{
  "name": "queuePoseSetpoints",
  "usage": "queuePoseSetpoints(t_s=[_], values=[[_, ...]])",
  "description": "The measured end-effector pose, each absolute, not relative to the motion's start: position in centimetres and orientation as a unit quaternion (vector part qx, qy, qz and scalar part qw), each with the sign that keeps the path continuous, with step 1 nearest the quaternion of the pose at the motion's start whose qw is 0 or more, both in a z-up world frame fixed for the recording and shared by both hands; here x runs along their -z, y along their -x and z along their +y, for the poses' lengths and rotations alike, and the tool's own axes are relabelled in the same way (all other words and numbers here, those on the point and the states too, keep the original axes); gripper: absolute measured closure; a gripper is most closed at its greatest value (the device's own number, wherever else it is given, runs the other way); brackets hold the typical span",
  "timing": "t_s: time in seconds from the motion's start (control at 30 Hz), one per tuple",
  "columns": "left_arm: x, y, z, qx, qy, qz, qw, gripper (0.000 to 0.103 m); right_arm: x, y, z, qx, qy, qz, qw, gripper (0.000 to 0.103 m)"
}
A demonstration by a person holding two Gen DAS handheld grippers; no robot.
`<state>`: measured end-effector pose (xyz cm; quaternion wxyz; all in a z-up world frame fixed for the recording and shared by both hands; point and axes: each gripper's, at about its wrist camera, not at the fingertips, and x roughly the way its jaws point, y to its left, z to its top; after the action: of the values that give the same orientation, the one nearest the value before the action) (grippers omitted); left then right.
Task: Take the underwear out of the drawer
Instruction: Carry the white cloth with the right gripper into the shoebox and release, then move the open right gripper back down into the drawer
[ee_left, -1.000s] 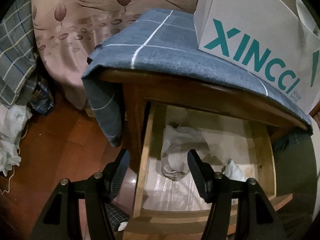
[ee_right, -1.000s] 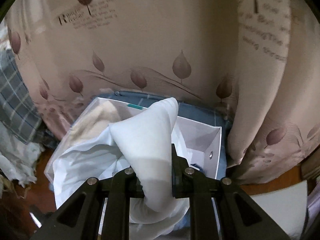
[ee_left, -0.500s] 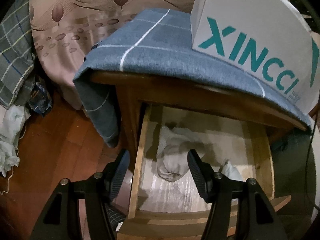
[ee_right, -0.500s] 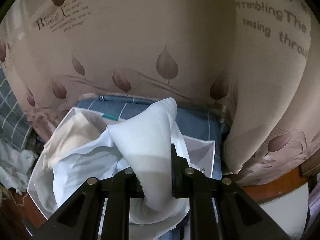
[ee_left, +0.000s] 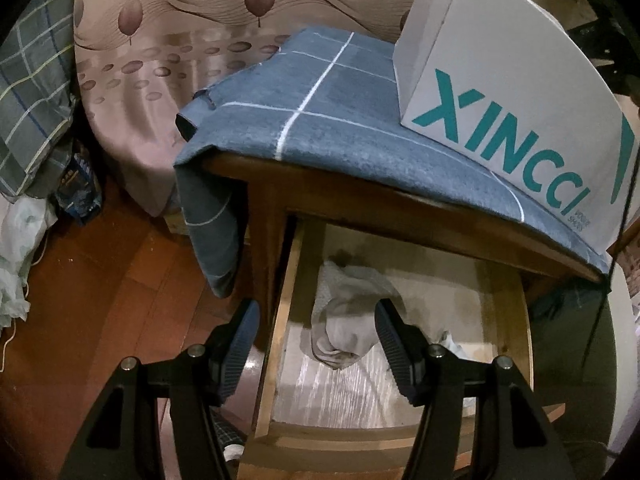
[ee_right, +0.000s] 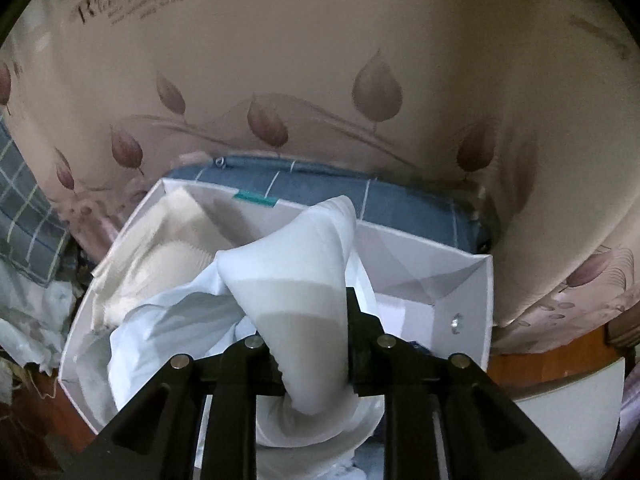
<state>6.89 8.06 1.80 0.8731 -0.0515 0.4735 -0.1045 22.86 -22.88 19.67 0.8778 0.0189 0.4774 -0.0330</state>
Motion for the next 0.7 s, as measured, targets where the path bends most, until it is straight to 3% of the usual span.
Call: queuePoseSetpoints(t_s=[0.4,0.7], values=[[-2.0,-5.8,4.6,0.111,-0.036,0.464,0.878,0.041,-17.1,-23.2,-22.3,0.068,0.009,0.513,0.855,0.048],[-2.1,-5.5,2.6,0.128,-0.035,0.465,0.875,0.041,-17.6,-21.3,-22.1,0.100,-0.027,0.514,0.852,0.034]])
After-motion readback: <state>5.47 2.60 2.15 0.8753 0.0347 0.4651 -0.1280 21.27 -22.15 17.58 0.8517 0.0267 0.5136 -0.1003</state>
